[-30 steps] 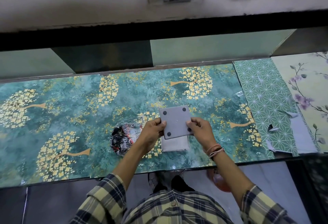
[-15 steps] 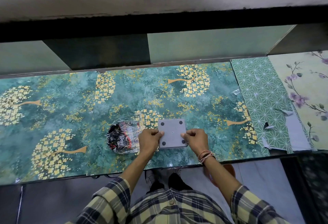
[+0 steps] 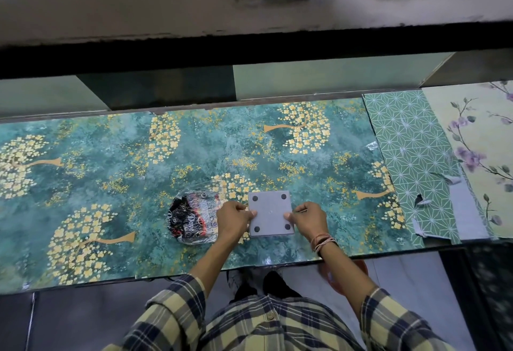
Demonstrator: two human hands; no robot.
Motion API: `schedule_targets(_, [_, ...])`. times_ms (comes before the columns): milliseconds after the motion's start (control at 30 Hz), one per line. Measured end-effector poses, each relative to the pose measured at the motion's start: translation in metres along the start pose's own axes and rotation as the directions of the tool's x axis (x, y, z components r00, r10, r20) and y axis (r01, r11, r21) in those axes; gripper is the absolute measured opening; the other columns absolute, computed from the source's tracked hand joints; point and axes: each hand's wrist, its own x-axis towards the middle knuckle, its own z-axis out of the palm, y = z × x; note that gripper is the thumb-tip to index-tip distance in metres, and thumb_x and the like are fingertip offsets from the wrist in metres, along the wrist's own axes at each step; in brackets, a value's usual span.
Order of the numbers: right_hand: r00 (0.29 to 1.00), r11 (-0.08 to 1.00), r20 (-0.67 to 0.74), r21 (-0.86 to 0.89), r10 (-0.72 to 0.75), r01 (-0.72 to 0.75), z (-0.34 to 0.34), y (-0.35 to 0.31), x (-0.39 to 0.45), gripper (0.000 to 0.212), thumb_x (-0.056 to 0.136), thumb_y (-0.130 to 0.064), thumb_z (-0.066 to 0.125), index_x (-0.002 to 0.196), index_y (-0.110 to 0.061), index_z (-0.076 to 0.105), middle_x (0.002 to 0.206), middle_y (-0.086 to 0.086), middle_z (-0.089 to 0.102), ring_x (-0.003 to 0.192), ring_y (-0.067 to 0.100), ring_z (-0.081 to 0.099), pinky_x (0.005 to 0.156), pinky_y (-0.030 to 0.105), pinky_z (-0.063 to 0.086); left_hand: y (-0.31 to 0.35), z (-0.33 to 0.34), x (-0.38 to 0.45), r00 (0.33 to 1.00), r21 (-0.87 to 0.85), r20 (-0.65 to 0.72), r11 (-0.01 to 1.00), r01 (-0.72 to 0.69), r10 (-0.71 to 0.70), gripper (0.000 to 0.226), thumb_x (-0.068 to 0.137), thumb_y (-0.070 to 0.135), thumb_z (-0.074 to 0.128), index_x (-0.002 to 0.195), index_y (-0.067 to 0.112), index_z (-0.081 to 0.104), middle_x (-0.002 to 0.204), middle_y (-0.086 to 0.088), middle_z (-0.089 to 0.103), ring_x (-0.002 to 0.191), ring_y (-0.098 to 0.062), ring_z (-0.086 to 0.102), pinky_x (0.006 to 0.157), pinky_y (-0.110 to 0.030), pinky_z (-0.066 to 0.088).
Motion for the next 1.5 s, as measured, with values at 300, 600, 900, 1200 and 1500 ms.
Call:
schedule_targets(300, [1.000, 0.980, -0.001, -0.200, 0.002, -0.002, 0.010, -0.011, 0.006, 0.027, 0.073, -0.009, 0.076, 0.058, -0.009, 0.053, 0.058, 0.012, 0.054, 0.042, 0.014, 0.055, 0.047, 0.031, 0.048, 0.009, 0.002, 0.012, 0.997, 0.074, 0.068, 0.997, 0.031, -0.036, 0.020, 0.086, 0.006, 0.079, 0.070, -0.001, 0.070, 0.073, -0.014, 0.074, 0.058, -0.025, 0.070, 0.064, -0.046, 0.065])
schedule_targets(600, [0.948, 0.993, 0.296, -0.030, 0.116, -0.112, -0.008, -0.021, 0.010, 0.040, 0.092, -0.008, 0.067, 0.131, -0.007, 0.060, 0.098, 0.021, 0.074, 0.075, 0.038, 0.076, 0.061, 0.052, 0.064, 0.002, -0.006, 0.004, 0.967, 0.094, 0.254, 0.995, -0.014, -0.010, 0.027, 0.100, 0.020, 0.064, 0.116, 0.000, 0.072, 0.090, -0.016, 0.078, 0.062, -0.029, 0.076, 0.060, -0.042, 0.066])
schedule_targets(900, [0.948, 0.617, 0.308, 0.732, 0.078, -0.288, -0.022, -0.028, -0.001, 0.056, 0.090, -0.057, 0.066, 0.115, -0.007, 0.067, 0.108, 0.018, 0.068, 0.101, 0.040, 0.068, 0.077, 0.064, 0.060, 0.017, -0.010, -0.015, 0.984, -0.484, 0.081, 0.869, -0.102, 0.161, 0.041, 0.089, -0.006, 0.067, 0.127, 0.011, 0.073, 0.133, -0.004, 0.071, 0.128, -0.018, 0.063, 0.108, -0.045, 0.052])
schedule_targets(1200, [0.976, 0.552, 0.168, 0.832, -0.138, -0.065, -0.019, -0.023, -0.010, 0.015, 0.080, -0.002, 0.072, 0.087, -0.008, 0.060, 0.099, 0.016, 0.067, 0.081, 0.028, 0.067, 0.054, 0.032, 0.051, 0.031, -0.025, -0.023, 0.967, -0.758, 0.246, 0.636, 0.148, 0.069, 0.028, 0.097, 0.018, 0.065, 0.118, 0.000, 0.067, 0.116, -0.009, 0.078, 0.111, -0.027, 0.068, 0.098, -0.048, 0.053])
schedule_targets(1500, [0.924, 0.650, 0.340, 0.745, -0.175, -0.151, -0.012, -0.019, -0.012, 0.047, 0.081, -0.014, 0.080, 0.121, -0.003, 0.058, 0.119, 0.020, 0.067, 0.098, 0.032, 0.068, 0.078, 0.048, 0.062, 0.017, -0.029, -0.024, 0.937, -0.794, 0.349, 0.534, 0.290, 0.009, 0.022, 0.088, 0.008, 0.073, 0.107, 0.005, 0.061, 0.100, -0.013, 0.078, 0.084, -0.027, 0.075, 0.079, -0.043, 0.061])
